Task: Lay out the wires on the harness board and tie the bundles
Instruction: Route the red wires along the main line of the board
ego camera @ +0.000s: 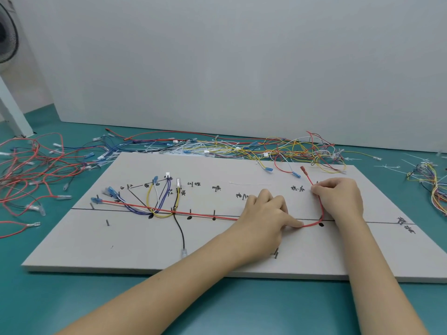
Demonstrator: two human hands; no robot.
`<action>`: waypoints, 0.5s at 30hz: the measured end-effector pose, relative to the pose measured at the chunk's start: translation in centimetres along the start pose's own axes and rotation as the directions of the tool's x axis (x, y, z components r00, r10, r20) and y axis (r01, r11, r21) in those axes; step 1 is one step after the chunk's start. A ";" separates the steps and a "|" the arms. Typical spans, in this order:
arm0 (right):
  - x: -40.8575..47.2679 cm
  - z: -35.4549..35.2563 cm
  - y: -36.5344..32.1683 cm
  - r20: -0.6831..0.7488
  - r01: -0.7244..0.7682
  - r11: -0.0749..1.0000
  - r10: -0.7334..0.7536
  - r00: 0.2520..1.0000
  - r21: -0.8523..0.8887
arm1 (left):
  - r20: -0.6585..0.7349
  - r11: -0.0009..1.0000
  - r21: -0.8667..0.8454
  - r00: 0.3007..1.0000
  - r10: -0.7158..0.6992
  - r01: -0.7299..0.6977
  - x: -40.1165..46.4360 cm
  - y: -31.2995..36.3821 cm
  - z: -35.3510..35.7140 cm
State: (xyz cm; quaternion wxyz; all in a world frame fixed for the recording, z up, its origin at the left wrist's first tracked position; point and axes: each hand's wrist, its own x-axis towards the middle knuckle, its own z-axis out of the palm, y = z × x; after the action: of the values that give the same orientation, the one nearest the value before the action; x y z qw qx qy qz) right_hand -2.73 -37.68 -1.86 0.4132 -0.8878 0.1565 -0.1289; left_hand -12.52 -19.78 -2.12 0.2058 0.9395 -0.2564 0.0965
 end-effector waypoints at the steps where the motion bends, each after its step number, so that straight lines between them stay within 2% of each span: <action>1: 0.2 0.0 0.0 -0.002 0.002 1.000 -0.002 1.000 -0.005 | 0.001 1.000 0.000 1.000 0.000 0.000 0.0 0.0 0.0; 4: 0.5 0.0 0.0 0.002 0.013 1.000 -0.013 1.000 -0.003 | 0.002 1.000 -0.012 1.000 0.000 0.000 0.0 0.0 0.1; 9: 0.6 0.3 0.5 -0.085 0.028 1.000 -0.027 0.996 0.007 | 0.004 1.000 -0.028 1.000 -0.004 0.004 0.1 -0.2 0.3; 15: 0.5 0.2 0.6 -0.123 0.051 0.999 -0.052 0.991 -0.014 | 0.009 0.999 -0.037 1.000 -0.005 0.006 0.1 -0.3 0.5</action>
State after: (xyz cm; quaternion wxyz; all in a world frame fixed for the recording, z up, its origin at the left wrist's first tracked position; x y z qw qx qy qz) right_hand -2.28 -38.07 -2.42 0.3946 -0.8840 0.1594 -0.1935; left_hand -12.29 -19.78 -2.62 0.2225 0.9366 -0.2564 0.0870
